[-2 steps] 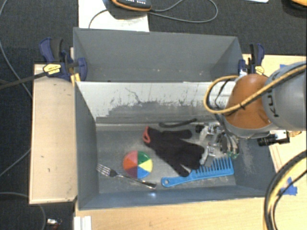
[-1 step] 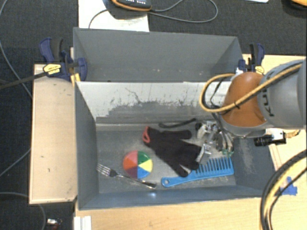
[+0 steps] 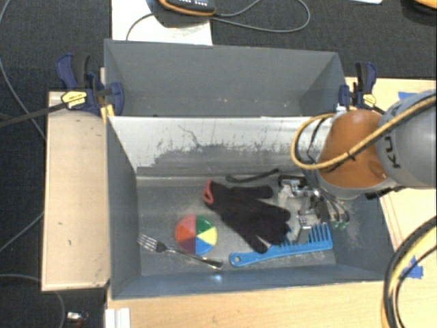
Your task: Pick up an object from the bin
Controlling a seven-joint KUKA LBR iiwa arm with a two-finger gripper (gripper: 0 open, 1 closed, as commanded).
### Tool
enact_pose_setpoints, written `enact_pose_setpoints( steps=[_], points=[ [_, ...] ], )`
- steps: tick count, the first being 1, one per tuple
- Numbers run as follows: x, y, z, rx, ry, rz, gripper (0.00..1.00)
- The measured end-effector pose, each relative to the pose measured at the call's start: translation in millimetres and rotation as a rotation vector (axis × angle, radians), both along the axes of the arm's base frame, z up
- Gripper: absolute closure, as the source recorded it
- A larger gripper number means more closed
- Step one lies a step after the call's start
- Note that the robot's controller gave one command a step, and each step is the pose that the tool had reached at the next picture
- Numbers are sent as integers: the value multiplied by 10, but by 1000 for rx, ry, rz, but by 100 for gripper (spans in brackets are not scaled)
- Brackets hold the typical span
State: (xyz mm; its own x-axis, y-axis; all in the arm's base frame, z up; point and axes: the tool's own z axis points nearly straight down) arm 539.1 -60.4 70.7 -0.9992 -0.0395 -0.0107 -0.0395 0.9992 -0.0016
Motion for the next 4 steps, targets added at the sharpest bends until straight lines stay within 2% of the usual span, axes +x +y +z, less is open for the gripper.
enact_pose_setpoints(
  steps=[1,2,4],
  points=[
    [-21,15,-1,0,0,40,0],
    [-74,55,-1,2,0,-77,0],
    [-84,197,-1,-1,1,209,0]
  ],
)
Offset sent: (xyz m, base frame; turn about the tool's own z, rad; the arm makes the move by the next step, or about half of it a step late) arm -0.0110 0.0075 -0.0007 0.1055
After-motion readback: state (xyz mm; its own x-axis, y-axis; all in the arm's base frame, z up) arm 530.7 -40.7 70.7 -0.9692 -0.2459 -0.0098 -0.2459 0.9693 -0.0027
